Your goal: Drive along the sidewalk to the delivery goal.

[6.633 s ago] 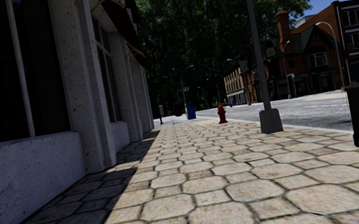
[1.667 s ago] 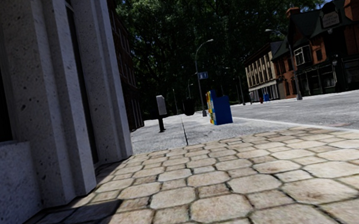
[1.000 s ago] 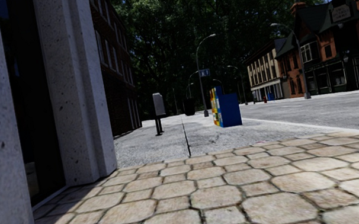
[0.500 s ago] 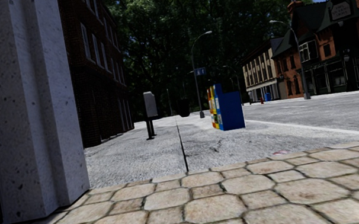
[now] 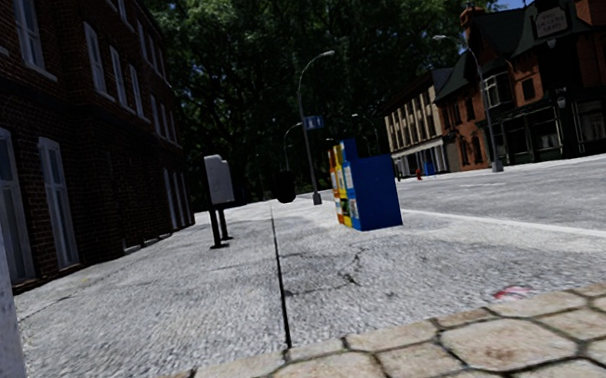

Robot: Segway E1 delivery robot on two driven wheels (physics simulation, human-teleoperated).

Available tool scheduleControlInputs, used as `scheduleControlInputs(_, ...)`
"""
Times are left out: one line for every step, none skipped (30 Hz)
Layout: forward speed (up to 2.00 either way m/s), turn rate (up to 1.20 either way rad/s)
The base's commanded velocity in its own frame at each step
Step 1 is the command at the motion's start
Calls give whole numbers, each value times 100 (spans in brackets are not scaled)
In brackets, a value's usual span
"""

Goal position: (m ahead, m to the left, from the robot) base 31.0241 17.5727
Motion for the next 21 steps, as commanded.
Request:
scheduleControlInputs(200,0)
scheduleControlInputs(200,0)
scheduleControlInputs(200,0)
scheduleControlInputs(200,5)
scheduleControlInputs(200,21)
scheduleControlInputs(200,27)
scheduleControlInputs(200,27)
scheduleControlInputs(200,29)
scheduleControlInputs(200,30)
scheduleControlInputs(200,30)
scheduleControlInputs(200,30)
scheduleControlInputs(200,30)
scheduleControlInputs(200,30)
scheduleControlInputs(200,30)
scheduleControlInputs(200,30)
scheduleControlInputs(200,30)
scheduleControlInputs(200,30)
scheduleControlInputs(200,30)
scheduleControlInputs(200,29)
scheduleControlInputs(200,0)
scheduleControlInputs(200,0)
